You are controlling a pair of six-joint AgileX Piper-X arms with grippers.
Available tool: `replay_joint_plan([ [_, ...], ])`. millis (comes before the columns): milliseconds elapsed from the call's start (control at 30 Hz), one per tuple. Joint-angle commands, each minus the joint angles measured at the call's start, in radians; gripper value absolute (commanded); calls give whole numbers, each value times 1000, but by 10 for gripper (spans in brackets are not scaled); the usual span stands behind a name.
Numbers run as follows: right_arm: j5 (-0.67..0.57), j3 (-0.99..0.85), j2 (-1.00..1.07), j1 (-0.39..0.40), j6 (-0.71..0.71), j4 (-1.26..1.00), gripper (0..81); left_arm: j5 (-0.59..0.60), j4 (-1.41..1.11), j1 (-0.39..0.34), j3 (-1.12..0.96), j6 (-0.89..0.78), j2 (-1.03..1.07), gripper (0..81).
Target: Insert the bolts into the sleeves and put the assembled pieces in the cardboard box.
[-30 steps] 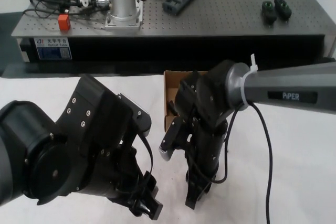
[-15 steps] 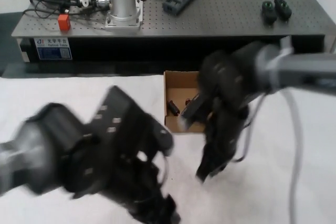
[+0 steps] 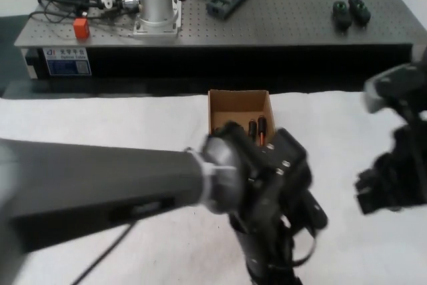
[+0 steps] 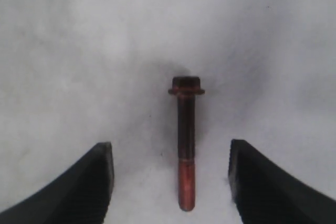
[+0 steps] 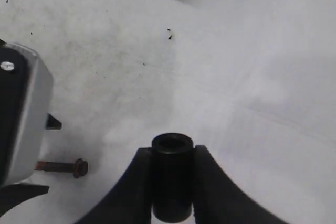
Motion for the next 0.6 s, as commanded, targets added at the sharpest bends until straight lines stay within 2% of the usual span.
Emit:
replay_joint_plan([
  [0,-14,28,-95,-25,4,17,42,-49,33,-40,-95,56,85,462],
  [100,-14,36,-160,-30,4,47,42,-81,38,-50,-110,65,112,433],
  [367,-8,36,-221,-30,4,67,42,-84,41,-53,-110,110,138,258],
  [500,-8,36,-224,-30,6,84,42,-73,34,-59,-110,135,138,136],
  [567,-8,36,-224,-30,8,93,42,-55,33,-61,-110,136,138,45],
])
